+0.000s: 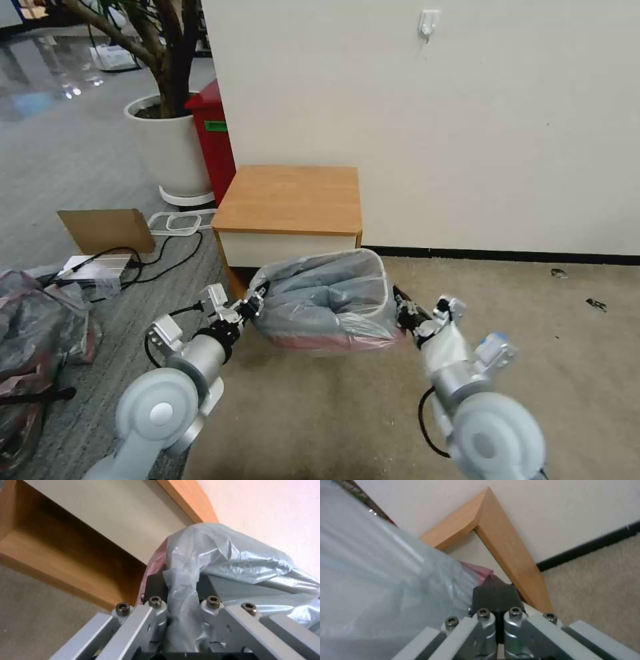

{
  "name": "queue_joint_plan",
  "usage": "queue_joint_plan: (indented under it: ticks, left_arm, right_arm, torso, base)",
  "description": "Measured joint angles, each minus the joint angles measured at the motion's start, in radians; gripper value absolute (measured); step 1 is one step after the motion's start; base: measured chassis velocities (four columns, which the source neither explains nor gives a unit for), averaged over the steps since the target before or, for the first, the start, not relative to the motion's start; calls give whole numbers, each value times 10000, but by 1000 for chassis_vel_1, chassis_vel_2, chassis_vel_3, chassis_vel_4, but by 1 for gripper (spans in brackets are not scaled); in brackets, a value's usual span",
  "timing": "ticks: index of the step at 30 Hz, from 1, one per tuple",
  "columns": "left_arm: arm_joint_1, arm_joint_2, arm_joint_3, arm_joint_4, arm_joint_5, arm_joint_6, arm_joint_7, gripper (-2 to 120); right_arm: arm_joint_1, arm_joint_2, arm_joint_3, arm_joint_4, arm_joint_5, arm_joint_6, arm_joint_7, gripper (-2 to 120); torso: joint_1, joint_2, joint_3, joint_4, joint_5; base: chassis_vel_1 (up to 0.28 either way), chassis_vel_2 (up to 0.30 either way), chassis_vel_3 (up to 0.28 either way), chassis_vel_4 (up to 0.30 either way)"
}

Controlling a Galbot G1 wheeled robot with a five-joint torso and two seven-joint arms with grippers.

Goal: Pick up the garbage bag from the table and place it over the trash can.

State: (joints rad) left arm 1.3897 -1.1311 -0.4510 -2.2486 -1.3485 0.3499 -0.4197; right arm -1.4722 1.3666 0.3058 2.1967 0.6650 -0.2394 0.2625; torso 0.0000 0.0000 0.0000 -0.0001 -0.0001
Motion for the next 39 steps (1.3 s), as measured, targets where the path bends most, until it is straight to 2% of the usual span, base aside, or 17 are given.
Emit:
queue_joint_plan:
  ticks: [4, 14, 22, 27, 30, 31, 32, 34, 35, 38, 39]
  left_arm:
    - [17, 45, -142, -43, -311, 63, -17, 7]
    - [10, 17, -290, -100, -899, 110, -30, 8]
    - [-34, 18, -354, -151, -1211, 117, -34, 9]
    - [-22, 22, -367, -152, -1218, 127, -35, 9]
    - [-4, 66, -389, 43, -516, 239, 127, 8]
    - [-4, 66, -389, 43, -516, 239, 127, 8]
    - [-11, 137, -405, 191, 47, 286, 264, 7]
    - [-97, 236, -452, 359, 534, 290, 341, 7]
    - [-97, 236, -452, 359, 534, 290, 341, 7]
    - [-263, 334, -515, 497, 674, 292, 363, 7]
    - [-263, 334, -515, 497, 674, 292, 363, 7]
  right_arm:
    - [369, 10, -140, -688, -758, 654, -351, 0]
    - [838, -10, -224, -1905, -2016, 1473, -799, 0]
    - [1072, -96, -174, -2499, -2587, 1778, -993, 0]
    - [1117, -146, -163, -2463, -2551, 1803, -997, 0]
    - [874, -311, -105, -1861, -1748, 1654, -969, 14]
    - [874, -311, -105, -1861, -1748, 1654, -969, 14]
    - [690, -407, 55, -1478, -1174, 1543, -990, 18]
    - [448, -573, 379, -997, -155, 1343, -1051, 26]
    - [448, -573, 379, -997, -155, 1343, -1051, 26]
    - [156, -705, 1082, -334, 2296, 627, -1229, 41]
    - [156, -705, 1082, -334, 2296, 627, -1229, 41]
  torso:
    - [0, 0, 0, 0, 1]
    - [0, 0, 0, 1, 1]
    - [0, 0, 0, 1, 2]
    - [-1, 0, 0, 1, 1]
    - [0, 0, 1, 0, 1]
    - [0, 0, 1, 0, 1]
    - [0, 0, 0, 1, 1]
    - [0, 0, 0, 0, 0]
    - [0, 0, 0, 0, 0]
    - [0, 0, 0, -1, 1]
    - [0, 0, 0, -1, 1]
  base:
    - [0, 0, 0, 0]
    - [0, 0, 0, 0]
    - [0, 0, 0, 0]
    - [0, 0, 0, 0]
    - [0, 0, 0, 0]
    - [0, 0, 0, 0]
    - [0, 0, 0, 0]
    - [0, 0, 0, 0]
    - [0, 0, 0, 0]
    - [0, 0, 0, 0]
    - [0, 0, 0, 0]
